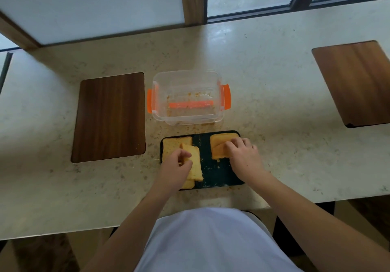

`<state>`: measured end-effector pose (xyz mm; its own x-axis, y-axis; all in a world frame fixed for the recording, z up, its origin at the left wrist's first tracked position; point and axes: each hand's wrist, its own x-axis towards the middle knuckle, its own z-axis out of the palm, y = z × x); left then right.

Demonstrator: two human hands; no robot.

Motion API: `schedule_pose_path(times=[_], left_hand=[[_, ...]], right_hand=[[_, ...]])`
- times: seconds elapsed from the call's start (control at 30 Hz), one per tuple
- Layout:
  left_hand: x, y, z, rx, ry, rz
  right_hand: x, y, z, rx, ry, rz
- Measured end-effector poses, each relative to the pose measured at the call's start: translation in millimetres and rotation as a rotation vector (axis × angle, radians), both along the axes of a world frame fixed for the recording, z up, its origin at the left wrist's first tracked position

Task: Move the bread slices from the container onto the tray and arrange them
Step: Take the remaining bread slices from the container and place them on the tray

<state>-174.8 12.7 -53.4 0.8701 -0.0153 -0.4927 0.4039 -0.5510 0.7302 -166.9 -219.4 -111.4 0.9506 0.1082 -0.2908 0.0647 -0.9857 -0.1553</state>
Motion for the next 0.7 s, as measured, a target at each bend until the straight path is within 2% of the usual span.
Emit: schedule_pose_path(times=[0.3,0.37,0.4,0.47,0.57,0.63,0.7], left_hand=[[3.7,2.2,3.2,-0.026,0.003,0.012],[4.2,1.3,3.5,-0.018,0.000,-0.022],[4.8,-0.1,3.9,-0.017,-0.008,-0.046],[7.9,-3.8,6.0,-0.013,-0.033,-0.122],[19.9,-10.2,15.3,-0.008,-0.019,-0.342],[32.0,-15.4,24.8,-0.031,0.034,-0.512],[44.4,-20.7,31.5,-0.058,0.070,-0.616]], right_hand=[[16.2,3.3,5.2,-0.031,0.066,-0.004],[12.0,5.0,8.1,0.034,0.050,-0.060],[9.6,6.4,10.4,0.121,0.042,-0.105],[7.3,9.2,18.4,0.431,0.116,-0.203],[11.4,9.4,37.4,0.938,0.439,-0.289],[14.2,4.7,44.6,1.048,0.556,-0.307],[13.6,-0.3,48.2,1.099,0.571,-0.333]])
